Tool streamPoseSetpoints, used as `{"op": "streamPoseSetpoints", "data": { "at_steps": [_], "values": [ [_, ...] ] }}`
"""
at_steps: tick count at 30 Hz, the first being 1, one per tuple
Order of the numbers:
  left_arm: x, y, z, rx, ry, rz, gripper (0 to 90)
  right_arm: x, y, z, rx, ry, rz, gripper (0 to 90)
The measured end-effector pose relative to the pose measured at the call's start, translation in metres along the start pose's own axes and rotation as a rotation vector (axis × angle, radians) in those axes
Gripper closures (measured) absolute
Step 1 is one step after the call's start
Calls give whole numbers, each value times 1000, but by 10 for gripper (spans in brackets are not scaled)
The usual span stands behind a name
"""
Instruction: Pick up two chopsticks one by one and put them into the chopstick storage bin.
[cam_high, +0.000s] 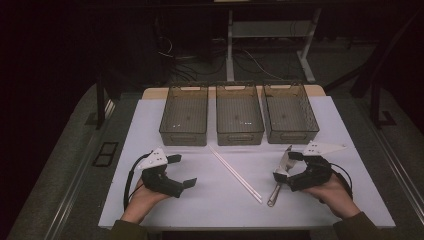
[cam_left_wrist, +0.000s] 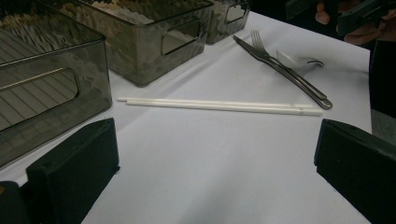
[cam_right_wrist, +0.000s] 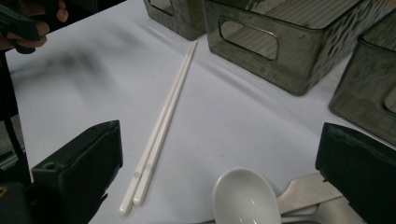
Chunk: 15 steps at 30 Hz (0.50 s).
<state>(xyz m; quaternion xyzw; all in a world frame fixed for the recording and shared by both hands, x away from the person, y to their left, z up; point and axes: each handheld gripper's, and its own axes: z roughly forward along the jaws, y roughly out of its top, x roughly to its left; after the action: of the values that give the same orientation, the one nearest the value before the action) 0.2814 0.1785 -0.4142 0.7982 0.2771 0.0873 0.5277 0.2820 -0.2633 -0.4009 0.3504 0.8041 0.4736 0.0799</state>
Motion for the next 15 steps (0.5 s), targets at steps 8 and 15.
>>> {"op": "streamPoseSetpoints", "data": {
  "at_steps": [8, 15],
  "values": [
    [0, -1, 0, 4, -4, -1, 0, 4, 7, 9, 12, 11, -16, 6],
    [-1, 0, -1, 5, -3, -1, 0, 6, 11, 14, 20, 22, -19, 6]
  ]
}}
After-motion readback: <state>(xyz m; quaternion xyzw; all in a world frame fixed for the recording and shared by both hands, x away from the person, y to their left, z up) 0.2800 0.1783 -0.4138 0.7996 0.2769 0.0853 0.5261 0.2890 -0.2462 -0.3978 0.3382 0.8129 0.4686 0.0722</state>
